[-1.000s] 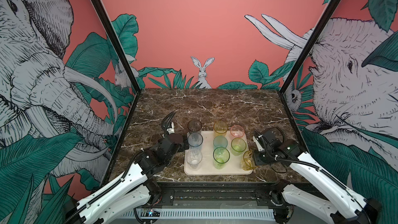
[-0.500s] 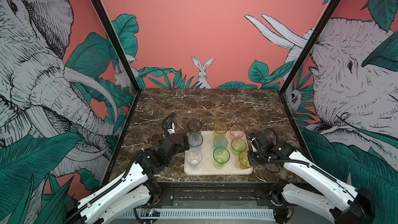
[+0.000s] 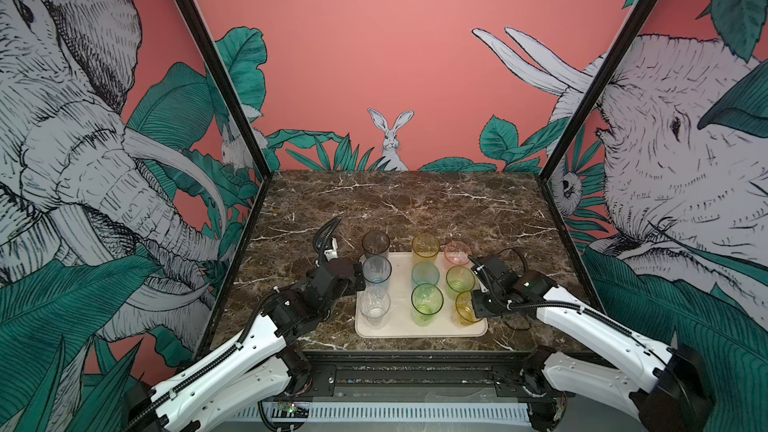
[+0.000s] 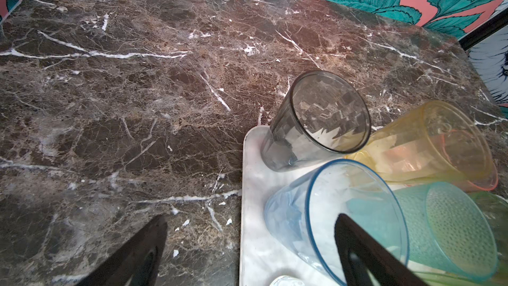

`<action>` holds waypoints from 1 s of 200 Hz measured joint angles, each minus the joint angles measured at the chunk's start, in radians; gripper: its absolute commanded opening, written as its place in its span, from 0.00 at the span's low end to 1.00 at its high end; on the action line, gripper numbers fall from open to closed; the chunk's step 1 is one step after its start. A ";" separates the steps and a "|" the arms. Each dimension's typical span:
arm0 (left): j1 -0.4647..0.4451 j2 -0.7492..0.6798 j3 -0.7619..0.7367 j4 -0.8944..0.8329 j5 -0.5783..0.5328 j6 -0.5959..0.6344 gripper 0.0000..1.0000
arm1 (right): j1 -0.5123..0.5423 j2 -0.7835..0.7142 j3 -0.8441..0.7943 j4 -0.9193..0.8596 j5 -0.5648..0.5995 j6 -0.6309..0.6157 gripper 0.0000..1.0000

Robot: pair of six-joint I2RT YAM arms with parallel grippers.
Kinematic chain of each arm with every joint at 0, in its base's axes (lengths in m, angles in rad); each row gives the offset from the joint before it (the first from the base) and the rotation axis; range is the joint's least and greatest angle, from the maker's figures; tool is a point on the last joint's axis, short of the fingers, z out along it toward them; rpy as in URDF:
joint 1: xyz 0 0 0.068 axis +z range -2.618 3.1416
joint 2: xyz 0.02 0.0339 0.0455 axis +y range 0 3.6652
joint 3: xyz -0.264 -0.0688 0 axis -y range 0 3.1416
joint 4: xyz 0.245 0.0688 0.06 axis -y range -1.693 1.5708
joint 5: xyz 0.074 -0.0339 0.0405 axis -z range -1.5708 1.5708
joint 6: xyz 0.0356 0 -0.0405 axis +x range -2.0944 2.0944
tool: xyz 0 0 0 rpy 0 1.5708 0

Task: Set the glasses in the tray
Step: 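Lower the yellow glass onto the tray corner beside the green glass, then open the right gripper and raise it off the yellow glass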

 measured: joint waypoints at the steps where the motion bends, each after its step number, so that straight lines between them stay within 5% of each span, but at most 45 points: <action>1: 0.000 0.000 0.000 0.000 0.000 0.000 0.96 | 0.000 0.000 0.000 0.001 0.000 0.000 0.00; 54: 0.000 0.000 -0.002 0.000 0.000 0.000 0.96 | 0.011 0.042 -0.009 0.017 0.011 0.000 0.00; 128: 0.000 0.021 -0.003 0.010 0.001 0.000 0.97 | 0.029 0.055 -0.009 0.027 0.015 -0.003 0.33; 200: 0.000 0.043 0.003 0.014 0.007 0.005 0.97 | 0.029 0.002 0.047 -0.016 0.007 -0.022 0.45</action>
